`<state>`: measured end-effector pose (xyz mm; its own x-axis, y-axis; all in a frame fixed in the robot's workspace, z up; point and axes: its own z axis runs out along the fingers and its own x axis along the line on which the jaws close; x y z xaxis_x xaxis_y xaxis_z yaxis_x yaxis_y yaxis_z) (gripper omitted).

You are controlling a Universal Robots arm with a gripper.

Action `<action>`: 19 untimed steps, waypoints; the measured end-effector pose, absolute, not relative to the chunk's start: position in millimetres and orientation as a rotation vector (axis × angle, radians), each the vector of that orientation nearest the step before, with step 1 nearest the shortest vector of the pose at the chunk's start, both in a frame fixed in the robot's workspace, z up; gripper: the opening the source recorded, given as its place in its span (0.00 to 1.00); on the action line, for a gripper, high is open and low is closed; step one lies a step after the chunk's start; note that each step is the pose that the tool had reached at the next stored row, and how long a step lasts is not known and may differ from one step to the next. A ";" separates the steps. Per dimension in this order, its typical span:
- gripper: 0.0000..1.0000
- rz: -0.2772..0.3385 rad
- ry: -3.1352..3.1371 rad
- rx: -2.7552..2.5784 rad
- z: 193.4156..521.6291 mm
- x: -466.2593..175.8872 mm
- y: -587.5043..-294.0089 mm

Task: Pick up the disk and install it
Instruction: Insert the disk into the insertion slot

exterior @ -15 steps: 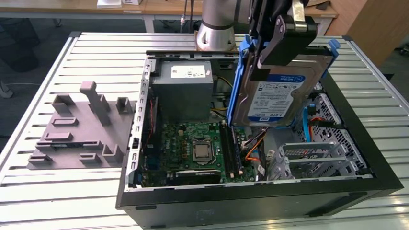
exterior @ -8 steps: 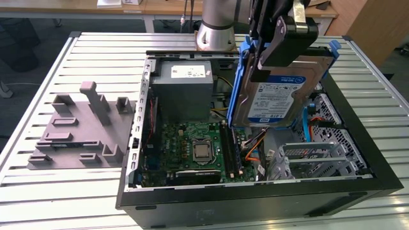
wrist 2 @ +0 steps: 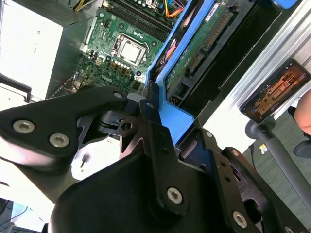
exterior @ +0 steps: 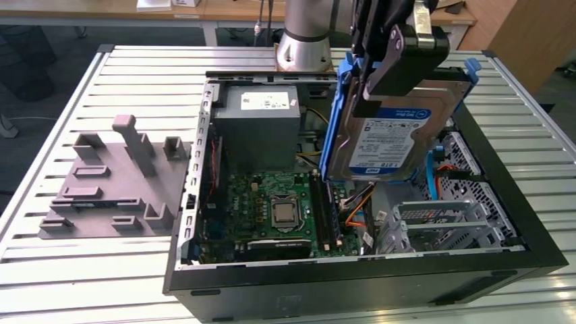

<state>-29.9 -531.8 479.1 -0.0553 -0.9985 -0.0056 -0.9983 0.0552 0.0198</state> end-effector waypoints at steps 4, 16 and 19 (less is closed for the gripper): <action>0.37 -0.029 -2.275 2.152 479.1 -30.0 -534.3; 0.37 -0.029 -2.275 2.153 478.1 -25.7 -537.0; 0.37 -0.029 -2.275 2.152 478.1 -25.8 -537.7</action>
